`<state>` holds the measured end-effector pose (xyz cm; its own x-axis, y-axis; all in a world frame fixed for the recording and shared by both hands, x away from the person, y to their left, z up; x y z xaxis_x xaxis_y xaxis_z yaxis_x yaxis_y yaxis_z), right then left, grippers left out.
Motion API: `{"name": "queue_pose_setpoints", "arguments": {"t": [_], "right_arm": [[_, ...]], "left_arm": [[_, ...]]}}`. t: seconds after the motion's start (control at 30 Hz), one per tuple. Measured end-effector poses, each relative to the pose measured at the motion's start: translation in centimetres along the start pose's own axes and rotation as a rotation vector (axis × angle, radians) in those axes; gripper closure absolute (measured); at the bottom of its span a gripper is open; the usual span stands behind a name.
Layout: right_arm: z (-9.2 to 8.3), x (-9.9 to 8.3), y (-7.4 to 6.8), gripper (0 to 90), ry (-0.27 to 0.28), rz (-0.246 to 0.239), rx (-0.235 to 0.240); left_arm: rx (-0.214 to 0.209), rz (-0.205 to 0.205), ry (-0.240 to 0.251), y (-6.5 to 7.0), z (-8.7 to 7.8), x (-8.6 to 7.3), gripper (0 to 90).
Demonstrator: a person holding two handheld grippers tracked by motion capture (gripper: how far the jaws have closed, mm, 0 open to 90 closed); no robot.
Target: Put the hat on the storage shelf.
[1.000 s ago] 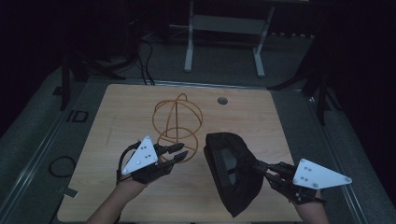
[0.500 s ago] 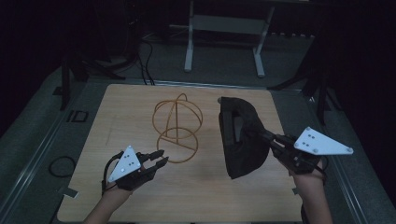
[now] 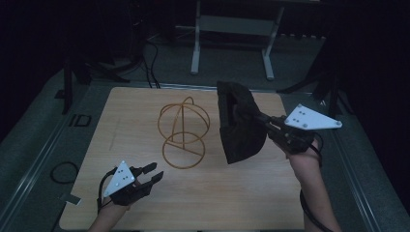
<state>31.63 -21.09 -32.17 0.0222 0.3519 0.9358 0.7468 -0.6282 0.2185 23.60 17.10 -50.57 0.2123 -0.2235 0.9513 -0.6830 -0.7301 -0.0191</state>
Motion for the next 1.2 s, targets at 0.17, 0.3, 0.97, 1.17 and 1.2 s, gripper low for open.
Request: {"name": "queue_pose_setpoints", "arguments": {"t": [0.17,0.3,0.97,1.17,1.2], "right_arm": [[1.4,1.2,0.3,87.9,-0.011,-0.018,-0.003],[2.1,1.9,0.5,87.9,-0.012,-0.017,0.000],[6.5,4.3,-1.5,87.8,-0.057,-0.046,0.086],[8.9,4.1,-2.6,87.7,-0.107,-0.054,0.120],[9.6,3.9,-2.9,87.7,-0.121,-0.052,0.134]], "left_arm": [[0.011,-0.029,-0.007,-0.2,-0.2,-1.2,55.8],[0.015,-0.051,-0.013,-0.5,-0.2,-2.1,51.0],[0.143,-0.136,-0.008,-2.3,-0.2,-4.1,2.5],[0.147,-0.141,-0.009,-2.4,-0.2,-4.3,2.6],[0.144,-0.143,-0.004,-2.4,-0.2,-4.3,2.6]]}}
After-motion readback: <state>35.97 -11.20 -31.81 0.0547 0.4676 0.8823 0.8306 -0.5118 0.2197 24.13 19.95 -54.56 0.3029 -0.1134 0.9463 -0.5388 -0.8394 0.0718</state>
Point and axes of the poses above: each handheld gripper's, and its own axes: z roughly forward along the jaws, x roughly out of its top, y roughly to its right, the point moved 3 cm from there along z, roughly forward along the jaws, and after that the axes turned 1 degree about x, right-handed, at the moved point
